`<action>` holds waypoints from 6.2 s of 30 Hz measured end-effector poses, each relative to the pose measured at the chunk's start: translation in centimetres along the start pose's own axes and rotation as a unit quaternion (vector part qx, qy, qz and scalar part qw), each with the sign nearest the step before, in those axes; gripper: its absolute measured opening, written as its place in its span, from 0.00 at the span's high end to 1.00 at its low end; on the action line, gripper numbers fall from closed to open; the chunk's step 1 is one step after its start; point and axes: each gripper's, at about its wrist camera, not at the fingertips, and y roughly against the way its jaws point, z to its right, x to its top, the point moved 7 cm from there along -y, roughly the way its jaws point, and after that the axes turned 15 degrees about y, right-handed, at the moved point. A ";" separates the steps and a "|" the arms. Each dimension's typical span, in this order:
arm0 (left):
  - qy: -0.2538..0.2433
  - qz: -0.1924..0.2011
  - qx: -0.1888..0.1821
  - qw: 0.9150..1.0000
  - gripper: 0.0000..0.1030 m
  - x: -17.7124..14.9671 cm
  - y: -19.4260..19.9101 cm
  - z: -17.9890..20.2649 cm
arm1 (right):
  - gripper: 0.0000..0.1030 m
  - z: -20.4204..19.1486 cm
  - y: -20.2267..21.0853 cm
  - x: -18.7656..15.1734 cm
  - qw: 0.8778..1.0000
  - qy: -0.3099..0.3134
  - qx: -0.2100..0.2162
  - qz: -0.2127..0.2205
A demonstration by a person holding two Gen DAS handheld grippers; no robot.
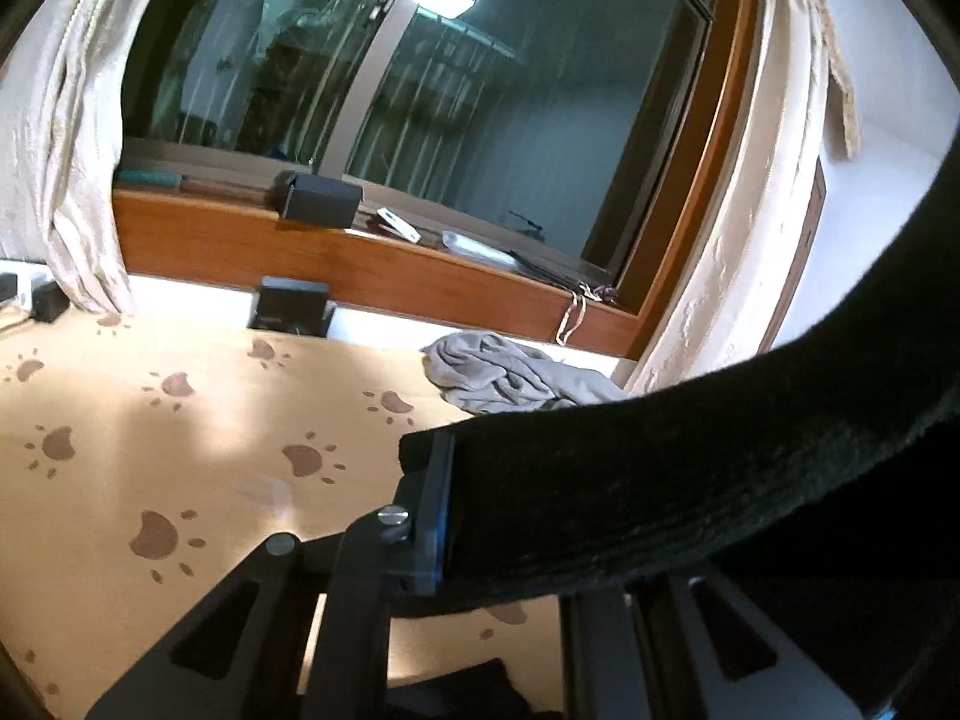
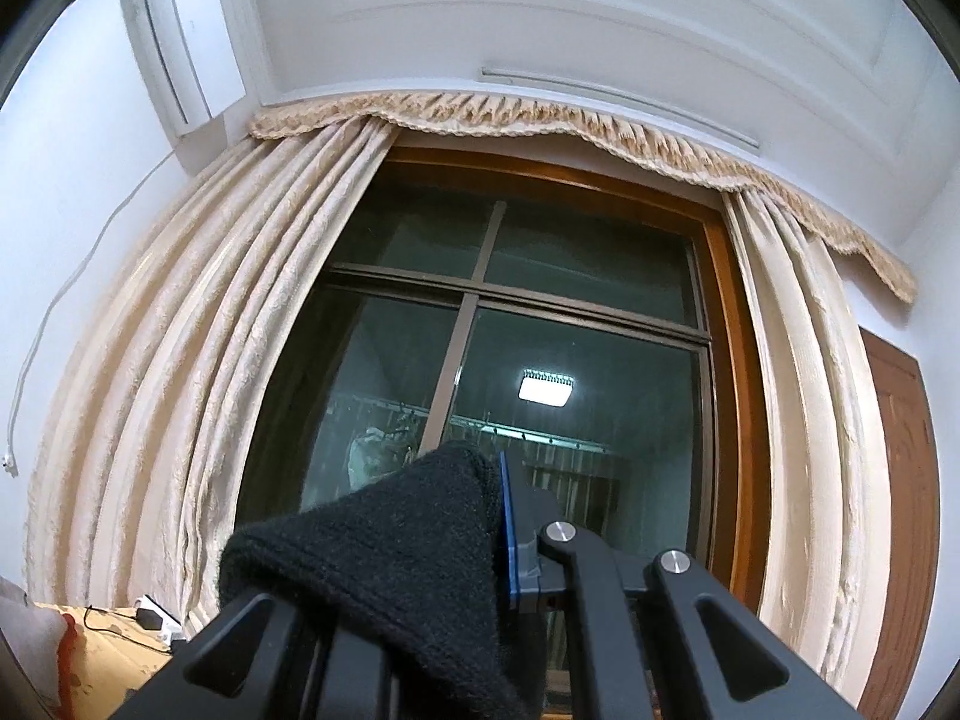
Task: Fold clothes
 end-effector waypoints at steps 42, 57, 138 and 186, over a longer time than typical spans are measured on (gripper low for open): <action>0.089 0.345 -0.065 0.932 0.92 12.3 24.4 -0.7 | 0.90 0.4 1.0 2.1 0.999 -0.005 0.026 0.030; -0.083 0.552 -0.004 0.830 0.92 21.3 47.4 10.5 | 0.90 -0.8 2.2 5.6 0.996 -0.001 0.038 0.086; 0.122 -0.142 0.202 0.961 0.23 2.5 -13.6 -14.0 | 0.29 9.3 -3.1 -56.5 0.729 -0.244 0.178 -0.614; 0.098 -0.189 0.182 0.960 0.18 -4.4 -12.6 -12.5 | 0.29 -0.3 -25.8 -66.0 0.741 -0.060 0.064 -0.666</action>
